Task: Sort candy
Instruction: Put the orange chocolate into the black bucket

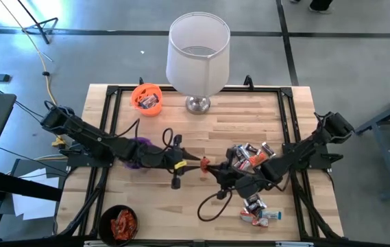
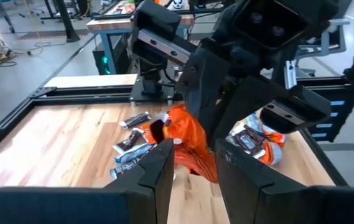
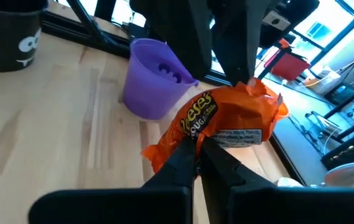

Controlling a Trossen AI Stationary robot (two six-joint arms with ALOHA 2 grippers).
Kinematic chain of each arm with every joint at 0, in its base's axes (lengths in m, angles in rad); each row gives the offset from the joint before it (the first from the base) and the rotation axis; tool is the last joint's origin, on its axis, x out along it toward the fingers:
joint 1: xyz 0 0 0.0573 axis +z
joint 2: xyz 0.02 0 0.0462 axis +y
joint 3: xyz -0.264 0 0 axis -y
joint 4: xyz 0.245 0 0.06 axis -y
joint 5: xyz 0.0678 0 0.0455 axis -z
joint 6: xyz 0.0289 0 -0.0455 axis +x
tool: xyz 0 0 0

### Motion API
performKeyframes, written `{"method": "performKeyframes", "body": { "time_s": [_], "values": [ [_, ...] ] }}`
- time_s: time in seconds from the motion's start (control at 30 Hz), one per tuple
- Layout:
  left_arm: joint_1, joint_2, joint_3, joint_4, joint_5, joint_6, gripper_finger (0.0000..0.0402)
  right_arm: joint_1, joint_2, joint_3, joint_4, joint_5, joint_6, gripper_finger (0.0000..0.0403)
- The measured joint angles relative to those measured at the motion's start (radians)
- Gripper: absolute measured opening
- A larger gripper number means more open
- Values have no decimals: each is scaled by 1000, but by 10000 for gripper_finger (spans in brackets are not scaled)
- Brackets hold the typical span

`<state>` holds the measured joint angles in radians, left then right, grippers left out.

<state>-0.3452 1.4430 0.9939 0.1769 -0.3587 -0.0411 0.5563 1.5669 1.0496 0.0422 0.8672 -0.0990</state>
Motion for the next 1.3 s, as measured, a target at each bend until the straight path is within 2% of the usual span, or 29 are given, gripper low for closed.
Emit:
{"method": "performKeyframes", "body": {
  "time_s": [0.47, 0.7, 0.9, 1.07, 1.2, 1.3],
  "values": [
    [12, 7, 0, 2, 11, -9, 105, 3, -1, 0, 30, 42, -122, 4],
    [16, 42, 0, 52, 24, -10, 105, -35, -2, 0, 49, -63, -120, 4],
    [48, 70, 0, 71, 100, -85, 104, -43, -1, -2, 59, -82, -142, 4],
    [71, 76, 0, 80, 156, -47, 104, -43, -1, -2, 58, -82, -142, 4],
    [72, 77, 0, 81, 163, -36, 86, -43, -1, -2, 48, -78, -112, 4],
    [72, 77, 0, 79, 158, -36, 54, -43, -1, -2, 35, -63, -81, 4]
  ]
}}
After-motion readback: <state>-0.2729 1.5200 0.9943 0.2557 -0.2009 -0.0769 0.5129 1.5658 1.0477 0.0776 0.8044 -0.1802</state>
